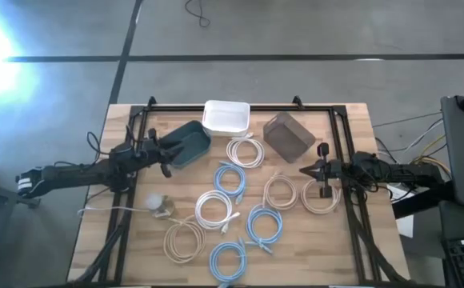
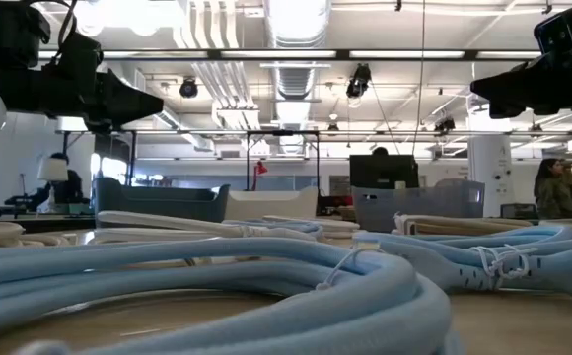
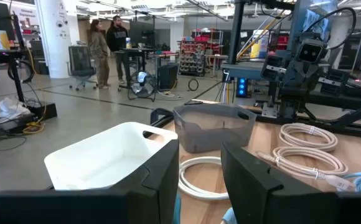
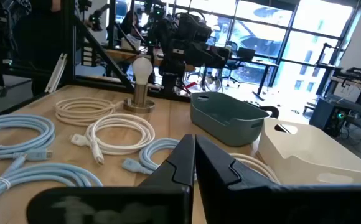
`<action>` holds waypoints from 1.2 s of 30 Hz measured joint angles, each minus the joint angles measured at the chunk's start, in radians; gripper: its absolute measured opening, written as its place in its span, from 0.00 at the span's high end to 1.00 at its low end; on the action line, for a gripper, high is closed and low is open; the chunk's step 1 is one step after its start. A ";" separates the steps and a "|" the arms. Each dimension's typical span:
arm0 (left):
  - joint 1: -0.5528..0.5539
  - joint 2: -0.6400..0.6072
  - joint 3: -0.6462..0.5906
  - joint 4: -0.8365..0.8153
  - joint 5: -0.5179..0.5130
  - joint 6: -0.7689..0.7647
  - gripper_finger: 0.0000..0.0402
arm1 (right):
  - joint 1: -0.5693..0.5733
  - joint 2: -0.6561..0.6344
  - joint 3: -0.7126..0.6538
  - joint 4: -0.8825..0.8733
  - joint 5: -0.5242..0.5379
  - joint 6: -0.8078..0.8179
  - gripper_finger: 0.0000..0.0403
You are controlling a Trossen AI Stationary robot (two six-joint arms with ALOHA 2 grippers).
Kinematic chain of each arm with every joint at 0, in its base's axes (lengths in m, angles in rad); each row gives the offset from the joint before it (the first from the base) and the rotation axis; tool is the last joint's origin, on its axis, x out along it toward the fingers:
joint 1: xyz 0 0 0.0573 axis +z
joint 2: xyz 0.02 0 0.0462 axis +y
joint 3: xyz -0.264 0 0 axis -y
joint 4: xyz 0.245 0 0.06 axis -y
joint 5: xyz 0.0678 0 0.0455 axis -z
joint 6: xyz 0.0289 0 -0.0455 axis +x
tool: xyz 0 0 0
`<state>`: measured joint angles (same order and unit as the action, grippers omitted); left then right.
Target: Sort HDMI cables
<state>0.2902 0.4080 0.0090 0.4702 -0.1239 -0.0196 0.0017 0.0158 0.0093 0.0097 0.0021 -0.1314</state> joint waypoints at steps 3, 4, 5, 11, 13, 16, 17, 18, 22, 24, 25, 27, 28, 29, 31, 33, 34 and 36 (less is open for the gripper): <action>0.000 0.000 0.000 0.000 0.000 0.000 0.69 | 0.000 0.000 0.000 0.000 0.000 0.000 0.98; 0.000 0.000 0.000 0.000 0.000 0.000 0.69 | 0.000 0.000 0.000 0.000 0.000 0.000 0.98; 0.000 0.000 0.000 0.000 0.000 0.000 0.69 | 0.000 0.000 0.000 0.000 0.000 0.000 0.98; 0.000 0.000 0.000 0.000 0.000 0.000 0.69 | 0.000 0.000 0.000 0.000 0.000 -0.035 0.98; 0.000 0.000 0.000 0.000 0.000 0.000 0.69 | 0.000 0.000 0.000 0.000 0.000 -0.194 0.98; 0.000 0.000 0.000 0.000 0.000 0.000 0.69 | 0.000 0.000 0.000 0.000 0.000 -0.392 0.98; 0.000 0.000 0.000 0.000 0.000 0.000 0.69 | 0.000 0.000 0.000 0.000 0.000 -0.432 0.98; 0.000 0.000 0.000 0.000 0.000 0.000 0.69 | 0.000 0.000 0.000 0.000 0.000 -0.458 0.98; 0.000 0.000 0.000 0.000 0.000 0.000 0.69 | 0.000 0.000 0.000 0.000 0.000 -0.472 0.98; 0.000 0.000 0.000 0.000 0.000 0.000 0.69 | 0.000 0.000 0.000 0.000 0.000 -0.458 0.98; 0.000 0.000 0.000 0.000 0.000 0.000 0.69 | 0.000 0.000 0.000 0.000 0.000 -0.449 0.98; 0.000 0.000 0.000 0.000 0.000 0.000 0.69 | 0.000 0.000 0.000 0.000 0.000 -0.443 0.98; 0.000 0.000 0.000 0.000 0.000 0.000 0.69 | 0.000 0.000 0.000 0.000 0.000 -0.445 0.98; 0.000 0.000 0.000 0.000 0.000 0.000 0.69 | 0.000 0.000 0.000 0.000 0.000 -0.447 0.98; 0.000 0.000 0.000 0.000 0.000 0.000 0.69 | 0.000 0.000 0.000 0.000 0.000 -0.447 0.98; 0.000 0.000 0.000 0.000 0.000 0.000 0.69 | 0.000 0.000 0.000 0.000 0.000 -0.447 0.98; 0.000 0.000 0.000 0.000 0.000 0.000 0.69 | 0.000 0.000 0.000 0.000 0.000 -0.447 0.98; 0.000 0.000 0.000 0.000 0.000 0.000 0.69 | 0.000 0.000 0.000 0.000 0.000 -0.445 0.98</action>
<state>0.2903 0.4080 0.0091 0.4702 -0.1240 -0.0196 0.0017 0.0155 0.0093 0.0095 0.0025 -0.5764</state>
